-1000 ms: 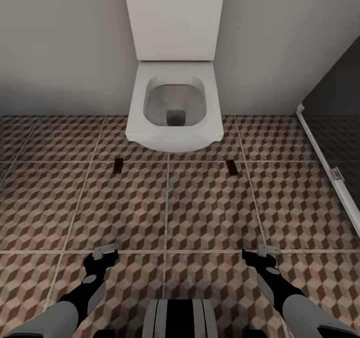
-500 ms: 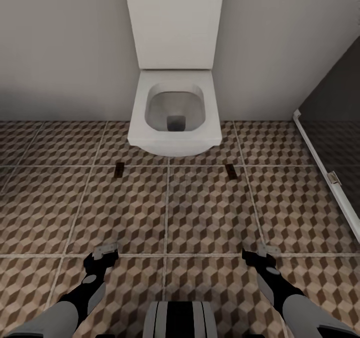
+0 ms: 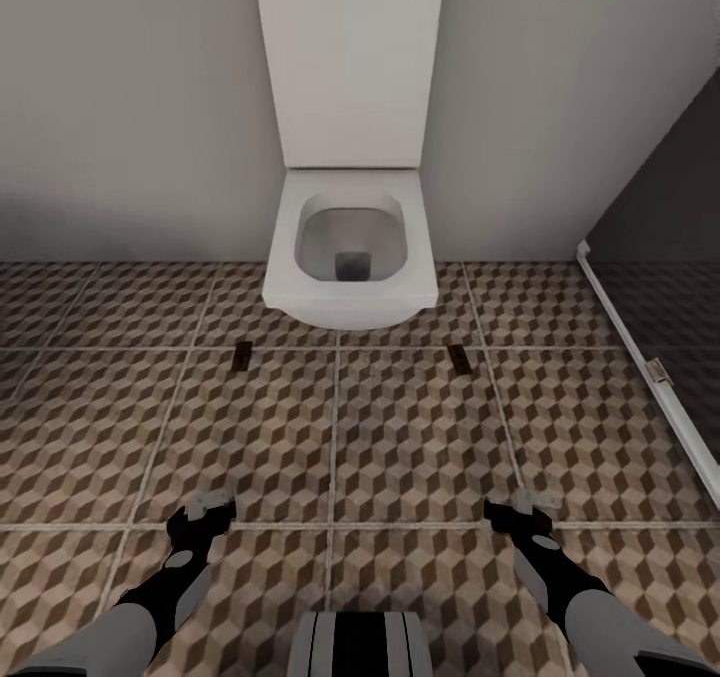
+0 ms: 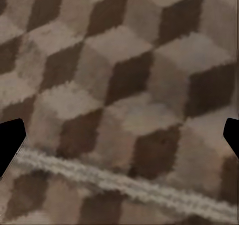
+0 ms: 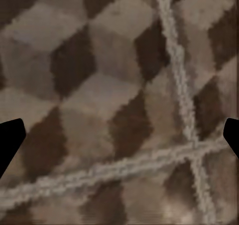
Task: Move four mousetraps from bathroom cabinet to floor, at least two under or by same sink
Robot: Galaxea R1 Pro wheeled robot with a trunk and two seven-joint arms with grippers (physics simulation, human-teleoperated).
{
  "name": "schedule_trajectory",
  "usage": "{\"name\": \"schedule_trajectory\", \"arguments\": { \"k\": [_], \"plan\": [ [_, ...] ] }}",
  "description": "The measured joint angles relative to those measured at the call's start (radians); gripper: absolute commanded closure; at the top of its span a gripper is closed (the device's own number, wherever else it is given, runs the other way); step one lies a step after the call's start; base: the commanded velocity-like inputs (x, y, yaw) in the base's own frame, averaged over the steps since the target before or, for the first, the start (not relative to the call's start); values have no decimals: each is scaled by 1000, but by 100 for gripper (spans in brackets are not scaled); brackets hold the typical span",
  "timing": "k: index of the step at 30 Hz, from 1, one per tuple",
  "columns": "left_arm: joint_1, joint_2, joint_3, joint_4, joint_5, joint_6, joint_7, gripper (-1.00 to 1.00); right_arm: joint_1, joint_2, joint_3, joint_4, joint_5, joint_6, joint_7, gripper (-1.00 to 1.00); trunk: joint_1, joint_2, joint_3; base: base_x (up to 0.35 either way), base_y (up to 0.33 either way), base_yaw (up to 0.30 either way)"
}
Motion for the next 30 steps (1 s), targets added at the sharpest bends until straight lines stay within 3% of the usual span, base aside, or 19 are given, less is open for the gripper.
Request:
{"name": "schedule_trajectory", "arguments": {
  "k": [30],
  "plan": [
    [0,1,0,-3,1,-2,-1,-100,0,0,6,0,7,8,-1,-100,-13,7,116,0,0,0]
  ]
}}
